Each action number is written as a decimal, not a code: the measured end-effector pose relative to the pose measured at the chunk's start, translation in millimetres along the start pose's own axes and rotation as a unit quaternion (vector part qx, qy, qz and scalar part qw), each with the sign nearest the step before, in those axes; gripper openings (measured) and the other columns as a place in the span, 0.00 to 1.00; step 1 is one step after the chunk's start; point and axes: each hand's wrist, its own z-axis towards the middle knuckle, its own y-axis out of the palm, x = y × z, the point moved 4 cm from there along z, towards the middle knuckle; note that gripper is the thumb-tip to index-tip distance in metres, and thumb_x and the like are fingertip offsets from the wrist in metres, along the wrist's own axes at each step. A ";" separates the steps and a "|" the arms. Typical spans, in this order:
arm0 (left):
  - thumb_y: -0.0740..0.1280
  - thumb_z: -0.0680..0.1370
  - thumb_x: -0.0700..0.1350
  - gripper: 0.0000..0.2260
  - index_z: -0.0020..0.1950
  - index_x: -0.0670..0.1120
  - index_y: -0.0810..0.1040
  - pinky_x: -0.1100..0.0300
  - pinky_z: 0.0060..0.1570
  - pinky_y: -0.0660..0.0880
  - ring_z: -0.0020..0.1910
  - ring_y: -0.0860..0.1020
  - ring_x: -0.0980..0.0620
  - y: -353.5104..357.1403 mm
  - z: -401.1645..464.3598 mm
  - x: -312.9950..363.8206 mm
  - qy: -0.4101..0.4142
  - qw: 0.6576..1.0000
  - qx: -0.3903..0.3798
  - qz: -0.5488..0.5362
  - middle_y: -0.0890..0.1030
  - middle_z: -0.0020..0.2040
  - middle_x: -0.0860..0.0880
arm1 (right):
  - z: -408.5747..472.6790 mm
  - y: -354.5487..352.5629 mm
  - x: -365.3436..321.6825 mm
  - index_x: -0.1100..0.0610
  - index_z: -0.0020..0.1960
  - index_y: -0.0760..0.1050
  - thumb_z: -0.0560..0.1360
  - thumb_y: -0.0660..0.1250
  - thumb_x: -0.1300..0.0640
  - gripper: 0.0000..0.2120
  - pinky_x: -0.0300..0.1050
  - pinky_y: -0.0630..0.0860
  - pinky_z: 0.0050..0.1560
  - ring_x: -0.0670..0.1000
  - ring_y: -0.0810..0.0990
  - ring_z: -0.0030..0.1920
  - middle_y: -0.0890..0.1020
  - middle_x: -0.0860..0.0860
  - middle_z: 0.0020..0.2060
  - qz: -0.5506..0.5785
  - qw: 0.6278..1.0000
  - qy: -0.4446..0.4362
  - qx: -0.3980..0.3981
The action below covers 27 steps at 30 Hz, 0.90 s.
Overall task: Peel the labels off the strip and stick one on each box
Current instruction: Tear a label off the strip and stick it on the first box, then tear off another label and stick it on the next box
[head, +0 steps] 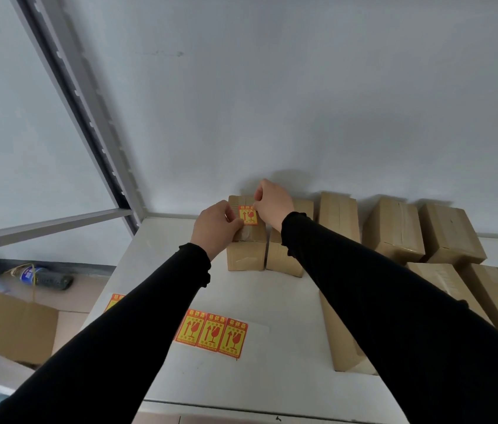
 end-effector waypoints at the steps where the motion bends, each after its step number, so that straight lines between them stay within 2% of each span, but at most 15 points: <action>1: 0.69 0.76 0.48 0.08 0.47 0.44 0.76 0.59 0.34 0.69 0.38 0.75 0.52 -2.4 -2.3 0.0 0.003 1.000 0.007 -0.005 0.77 0.37 0.52 | -4.4 -2.9 -1.9 0.57 0.53 0.73 0.80 0.63 0.63 0.04 0.39 0.69 0.41 0.51 0.76 0.47 0.76 0.52 0.47 0.003 1.000 -0.005 0.008; 3: 0.69 0.77 0.49 0.07 0.48 0.46 0.75 0.58 0.34 0.69 0.36 0.75 0.53 -11.0 -8.0 -0.6 0.027 0.999 0.023 -0.007 0.76 0.37 0.52 | -16.9 -13.3 -5.2 0.56 0.53 0.73 0.80 0.63 0.62 0.04 0.40 0.72 0.44 0.51 0.77 0.48 0.76 0.52 0.49 0.023 0.999 -0.024 0.037; 6: 0.69 0.78 0.49 0.05 0.51 0.50 0.76 0.57 0.41 0.73 0.42 0.76 0.52 -29.9 -25.1 -4.8 0.117 0.992 0.031 0.026 0.77 0.43 0.53 | -51.1 -34.3 -11.5 0.54 0.51 0.75 0.79 0.63 0.59 0.03 0.39 0.73 0.46 0.47 0.77 0.47 0.75 0.48 0.50 0.056 0.993 -0.074 0.079; 9: 0.69 0.79 0.49 0.08 0.57 0.51 0.79 0.57 0.49 0.73 0.50 0.75 0.53 -45.6 -58.7 -14.2 0.194 0.979 -0.018 0.066 0.78 0.51 0.53 | -104.4 -47.7 -16.6 0.52 0.52 0.77 0.79 0.65 0.57 0.03 0.35 0.71 0.47 0.44 0.76 0.47 0.75 0.45 0.49 0.078 0.986 -0.117 0.086; 11: 0.68 0.80 0.51 0.10 0.60 0.52 0.79 0.58 0.52 0.71 0.54 0.74 0.54 -51.4 -85.5 -23.8 0.218 0.968 -0.057 0.110 0.78 0.55 0.54 | -144.9 -45.9 -13.2 0.52 0.55 0.77 0.80 0.65 0.56 0.05 0.31 0.70 0.48 0.42 0.75 0.48 0.76 0.44 0.50 0.083 0.988 -0.118 0.053; 16: 0.68 0.79 0.53 0.14 0.64 0.54 0.77 0.55 0.57 0.72 0.57 0.73 0.53 -46.0 -139.9 -58.4 0.202 0.958 -0.125 0.161 0.78 0.58 0.54 | -215.5 -2.9 14.7 0.50 0.59 0.77 0.80 0.66 0.53 0.09 0.35 0.66 0.47 0.43 0.72 0.51 0.74 0.43 0.50 0.033 0.994 -0.105 -0.029; 19: 0.68 0.79 0.51 0.17 0.68 0.51 0.75 0.52 0.60 0.72 0.60 0.72 0.51 -30.0 -157.9 -68.8 0.178 0.952 -0.162 0.188 0.77 0.62 0.51 | -233.2 30.3 26.8 0.51 0.64 0.75 0.80 0.65 0.50 0.14 0.39 0.67 0.51 0.48 0.73 0.55 0.74 0.46 0.53 -0.014 0.994 -0.080 -0.079; 23: 0.67 0.80 0.52 0.22 0.73 0.49 0.71 0.52 0.62 0.70 0.64 0.71 0.47 -4.9 -159.8 -71.7 0.171 0.935 -0.175 0.255 0.74 0.67 0.48 | -243.9 50.8 29.0 0.56 0.70 0.72 0.80 0.65 0.48 0.22 0.47 0.72 0.61 0.54 0.71 0.63 0.74 0.53 0.61 -0.065 0.991 -0.050 -0.104; 27: 0.66 0.79 0.55 0.24 0.73 0.49 0.70 0.51 0.61 0.69 0.65 0.70 0.46 9.2 -156.8 -70.2 0.181 0.911 -0.187 0.319 0.72 0.67 0.48 | -246.2 56.6 28.2 0.57 0.69 0.71 0.78 0.67 0.46 0.24 0.49 0.70 0.62 0.57 0.70 0.63 0.73 0.55 0.62 -0.108 0.986 -0.043 -0.120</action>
